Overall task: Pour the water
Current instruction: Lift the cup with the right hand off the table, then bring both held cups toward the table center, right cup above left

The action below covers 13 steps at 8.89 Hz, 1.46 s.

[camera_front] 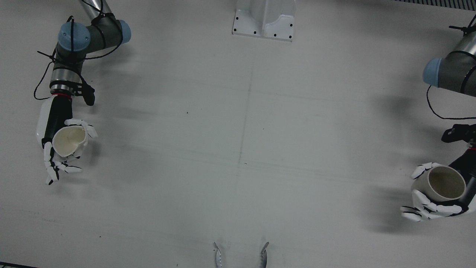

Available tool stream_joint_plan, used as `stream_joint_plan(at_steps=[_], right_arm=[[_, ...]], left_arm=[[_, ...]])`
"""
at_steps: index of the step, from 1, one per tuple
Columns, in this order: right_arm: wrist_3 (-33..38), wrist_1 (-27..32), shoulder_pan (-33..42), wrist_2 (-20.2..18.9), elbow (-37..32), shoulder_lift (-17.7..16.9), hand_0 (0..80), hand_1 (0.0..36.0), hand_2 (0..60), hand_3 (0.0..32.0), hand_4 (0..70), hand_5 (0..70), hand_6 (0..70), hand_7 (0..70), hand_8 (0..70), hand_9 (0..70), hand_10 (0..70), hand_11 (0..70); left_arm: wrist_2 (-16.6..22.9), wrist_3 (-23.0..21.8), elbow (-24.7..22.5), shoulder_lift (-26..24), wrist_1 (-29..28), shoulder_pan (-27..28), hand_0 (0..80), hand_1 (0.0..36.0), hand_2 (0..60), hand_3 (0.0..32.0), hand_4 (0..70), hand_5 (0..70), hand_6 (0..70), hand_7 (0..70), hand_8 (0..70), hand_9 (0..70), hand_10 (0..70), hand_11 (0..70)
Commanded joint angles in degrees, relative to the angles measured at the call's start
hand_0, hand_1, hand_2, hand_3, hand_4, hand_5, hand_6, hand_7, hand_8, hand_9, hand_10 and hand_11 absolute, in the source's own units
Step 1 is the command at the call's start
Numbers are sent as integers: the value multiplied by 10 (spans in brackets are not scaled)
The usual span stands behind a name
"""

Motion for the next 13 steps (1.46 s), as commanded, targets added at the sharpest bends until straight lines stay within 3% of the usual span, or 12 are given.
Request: stream_joint_plan(at_steps=[1, 3, 5, 7, 8, 9, 10, 11, 13], right_arm=[[-3, -22, 63, -18, 83, -31, 532, 220, 298, 0, 28, 164, 640, 657, 246, 285, 0, 0], [-13, -40, 113, -70, 121, -32, 539, 227, 304, 0, 38, 165, 647, 652, 239, 275, 0, 0], [-34, -97, 141, -114, 182, -31, 582, 260, 301, 0, 58, 177, 657, 663, 246, 281, 0, 0], [-132, -156, 113, -136, 272, -22, 583, 262, 300, 0, 54, 175, 650, 657, 240, 273, 0, 0], [-209, -172, 92, -167, 304, 3, 616, 286, 295, 0, 52, 185, 649, 655, 251, 287, 0, 0], [-258, -196, 61, -173, 323, 22, 637, 310, 338, 0, 48, 197, 673, 661, 268, 304, 0, 0], [-292, -222, 47, -175, 336, 41, 714, 337, 374, 0, 88, 209, 700, 682, 284, 322, 0, 0], [-347, -269, 33, -179, 371, 60, 775, 350, 378, 0, 119, 209, 687, 663, 273, 305, 0, 3], [-424, -374, 18, -229, 406, 92, 800, 360, 385, 0, 129, 207, 648, 619, 223, 243, 0, 0]], left_arm=[[6, 0, -2, -109, 71, 73, 800, 360, 600, 0, 700, 700, 530, 629, 255, 296, 197, 317], [4, 10, 10, -214, 134, 149, 800, 360, 600, 0, 700, 700, 536, 629, 254, 290, 194, 313], [4, 28, 63, -312, 154, 177, 800, 360, 600, 0, 700, 700, 536, 626, 256, 295, 199, 319], [4, 29, 76, -335, 158, 196, 800, 360, 600, 0, 700, 700, 534, 620, 257, 296, 200, 321], [2, 29, 72, -339, 164, 211, 800, 360, 600, 0, 700, 700, 536, 620, 258, 297, 200, 321], [1, 30, 73, -340, 164, 225, 800, 360, 600, 0, 700, 700, 533, 619, 255, 295, 199, 320], [1, 29, 71, -344, 165, 228, 800, 360, 600, 0, 700, 700, 528, 616, 253, 292, 198, 319], [1, 30, 70, -350, 170, 228, 800, 360, 600, 0, 700, 700, 526, 612, 253, 291, 198, 319], [1, 30, 70, -352, 171, 228, 800, 360, 600, 0, 700, 700, 522, 610, 248, 286, 194, 314]])
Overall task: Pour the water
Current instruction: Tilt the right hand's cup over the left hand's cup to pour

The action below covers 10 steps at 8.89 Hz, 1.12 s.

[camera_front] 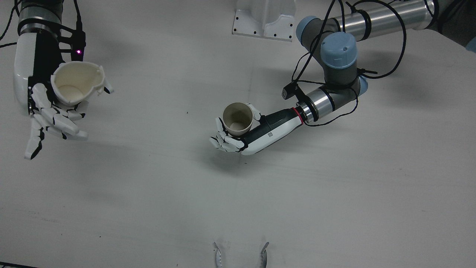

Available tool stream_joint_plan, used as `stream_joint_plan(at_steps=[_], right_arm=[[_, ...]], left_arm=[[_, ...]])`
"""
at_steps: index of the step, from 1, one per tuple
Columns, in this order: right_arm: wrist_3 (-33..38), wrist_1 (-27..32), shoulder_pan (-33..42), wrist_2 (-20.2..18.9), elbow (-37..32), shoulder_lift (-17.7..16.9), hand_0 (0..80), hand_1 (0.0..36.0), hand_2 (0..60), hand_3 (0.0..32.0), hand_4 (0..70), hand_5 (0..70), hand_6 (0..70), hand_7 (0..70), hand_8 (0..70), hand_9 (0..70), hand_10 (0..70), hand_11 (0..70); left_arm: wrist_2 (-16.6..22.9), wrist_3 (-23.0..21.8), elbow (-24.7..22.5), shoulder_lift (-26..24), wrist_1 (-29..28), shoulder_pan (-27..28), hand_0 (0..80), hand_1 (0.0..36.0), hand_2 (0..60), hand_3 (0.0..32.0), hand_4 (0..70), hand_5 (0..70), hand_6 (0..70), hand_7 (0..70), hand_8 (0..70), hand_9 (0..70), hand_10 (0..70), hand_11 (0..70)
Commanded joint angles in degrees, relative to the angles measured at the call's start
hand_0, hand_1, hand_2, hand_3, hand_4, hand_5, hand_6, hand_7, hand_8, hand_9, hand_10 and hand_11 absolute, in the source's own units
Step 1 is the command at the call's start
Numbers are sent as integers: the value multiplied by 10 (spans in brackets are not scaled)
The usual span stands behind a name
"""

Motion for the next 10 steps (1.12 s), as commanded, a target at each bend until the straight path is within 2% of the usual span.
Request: stream_joint_plan(at_steps=[1, 2, 3, 6, 8, 10], right_arm=[[-105, -141, -35, -47, 43, 36, 764, 359, 406, 0, 119, 193, 624, 598, 214, 242, 0, 0], [-121, -171, -37, -51, 42, 39, 714, 353, 406, 0, 106, 187, 609, 593, 208, 236, 0, 0], [-124, -197, -37, -51, 42, 39, 718, 358, 403, 0, 86, 181, 569, 548, 174, 190, 0, 0], [-124, -204, -36, -42, 36, 52, 679, 359, 383, 0, 10, 160, 454, 452, 99, 98, 0, 0], [-125, -203, -38, -12, 34, 64, 712, 360, 403, 0, 52, 166, 488, 490, 116, 121, 0, 0], [-125, -203, -44, -11, 35, 65, 692, 359, 407, 0, 62, 169, 511, 508, 134, 145, 0, 0]], left_arm=[[0, -1, -1, -7, 3, 2, 800, 360, 600, 0, 700, 700, 522, 608, 248, 286, 196, 316], [0, -1, -1, -9, 3, 2, 800, 360, 600, 0, 700, 700, 520, 606, 247, 285, 195, 315], [0, 0, -2, -12, 4, 2, 800, 360, 600, 0, 700, 700, 519, 604, 246, 283, 194, 314], [0, 2, -8, -18, 14, 2, 800, 360, 600, 0, 700, 700, 517, 603, 243, 279, 193, 313], [0, 13, -22, -20, 19, 15, 800, 360, 600, 0, 700, 700, 513, 599, 243, 278, 193, 312], [-4, 19, -22, -30, 21, 49, 800, 360, 600, 0, 700, 700, 515, 600, 243, 278, 193, 312]])
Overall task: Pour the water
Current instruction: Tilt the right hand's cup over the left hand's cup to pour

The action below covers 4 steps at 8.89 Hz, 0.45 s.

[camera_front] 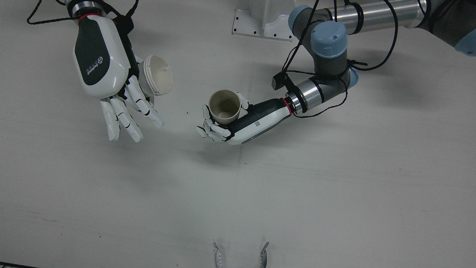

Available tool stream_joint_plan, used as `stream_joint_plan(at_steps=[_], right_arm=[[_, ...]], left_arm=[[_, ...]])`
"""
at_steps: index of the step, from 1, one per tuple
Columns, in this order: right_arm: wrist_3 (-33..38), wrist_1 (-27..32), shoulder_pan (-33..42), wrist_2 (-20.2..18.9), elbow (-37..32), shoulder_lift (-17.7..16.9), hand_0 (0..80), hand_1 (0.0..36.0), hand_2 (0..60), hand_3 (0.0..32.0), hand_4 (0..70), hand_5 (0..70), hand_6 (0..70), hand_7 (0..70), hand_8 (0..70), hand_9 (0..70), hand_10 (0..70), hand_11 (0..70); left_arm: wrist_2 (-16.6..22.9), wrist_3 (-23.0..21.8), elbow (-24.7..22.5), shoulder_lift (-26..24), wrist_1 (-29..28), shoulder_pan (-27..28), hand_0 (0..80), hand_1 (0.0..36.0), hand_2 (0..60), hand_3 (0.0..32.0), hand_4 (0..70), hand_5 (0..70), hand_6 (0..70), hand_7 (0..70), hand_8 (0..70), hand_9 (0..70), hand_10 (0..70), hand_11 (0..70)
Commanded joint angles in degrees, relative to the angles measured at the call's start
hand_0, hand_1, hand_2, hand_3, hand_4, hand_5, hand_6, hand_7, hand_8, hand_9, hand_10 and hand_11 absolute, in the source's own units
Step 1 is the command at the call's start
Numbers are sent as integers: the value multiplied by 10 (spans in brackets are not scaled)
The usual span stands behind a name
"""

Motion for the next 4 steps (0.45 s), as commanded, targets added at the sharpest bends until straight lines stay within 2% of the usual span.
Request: stream_joint_plan(at_steps=[1, 4], right_arm=[[0, -1, -9, 6, 2, 1, 702, 360, 407, 0, 75, 170, 517, 516, 138, 149, 0, 0], [21, 0, -10, 11, 19, -11, 670, 352, 384, 0, 38, 166, 493, 503, 135, 144, 0, 0]], left_arm=[[-3, 7, -6, -8, 3, 29, 800, 360, 600, 0, 700, 700, 515, 599, 244, 279, 193, 313], [-1, 1, -23, -5, 9, 14, 800, 360, 600, 0, 700, 700, 514, 598, 243, 278, 192, 311]])
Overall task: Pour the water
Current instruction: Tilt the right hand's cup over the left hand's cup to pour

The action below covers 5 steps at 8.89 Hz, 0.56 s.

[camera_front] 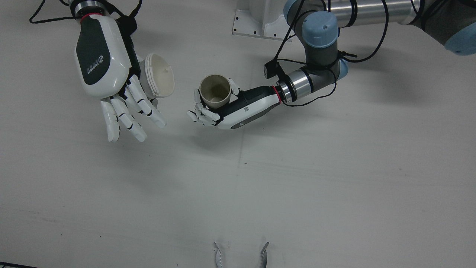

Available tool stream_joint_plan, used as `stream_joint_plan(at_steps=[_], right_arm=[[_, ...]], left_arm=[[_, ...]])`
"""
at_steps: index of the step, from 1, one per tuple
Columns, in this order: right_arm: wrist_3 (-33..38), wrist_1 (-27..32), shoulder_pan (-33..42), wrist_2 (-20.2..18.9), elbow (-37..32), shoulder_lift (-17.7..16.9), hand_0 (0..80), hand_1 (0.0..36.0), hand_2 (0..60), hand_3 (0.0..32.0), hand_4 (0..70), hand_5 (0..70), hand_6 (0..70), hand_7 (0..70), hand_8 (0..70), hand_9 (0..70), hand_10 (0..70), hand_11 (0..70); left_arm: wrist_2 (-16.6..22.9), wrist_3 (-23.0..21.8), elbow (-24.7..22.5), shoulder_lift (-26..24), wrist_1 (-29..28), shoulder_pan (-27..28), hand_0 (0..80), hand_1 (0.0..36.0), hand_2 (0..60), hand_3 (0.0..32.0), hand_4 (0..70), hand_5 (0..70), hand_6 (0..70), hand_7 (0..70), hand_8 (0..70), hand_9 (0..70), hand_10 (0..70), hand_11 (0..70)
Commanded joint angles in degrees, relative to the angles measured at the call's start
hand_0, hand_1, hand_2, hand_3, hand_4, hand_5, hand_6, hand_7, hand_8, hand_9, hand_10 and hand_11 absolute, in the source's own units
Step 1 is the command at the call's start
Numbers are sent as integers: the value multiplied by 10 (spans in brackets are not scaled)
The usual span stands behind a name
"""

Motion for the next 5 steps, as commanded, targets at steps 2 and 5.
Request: stream_joint_plan(at_steps=[2, 5], right_arm=[[165, 22, 3, 88, 0, -93, 592, 305, 360, 0, 18, 151, 445, 463, 157, 178, 0, 0], [299, 75, 23, 127, -33, -143, 571, 328, 468, 0, 0, 156, 318, 295, 254, 311, 10, 46]], left_arm=[[2, -26, -57, 67, 5, -51, 800, 360, 600, 0, 700, 700, 510, 595, 242, 277, 192, 310], [5, -32, -120, 214, -27, -147, 800, 360, 600, 0, 700, 700, 502, 585, 240, 276, 194, 314]])
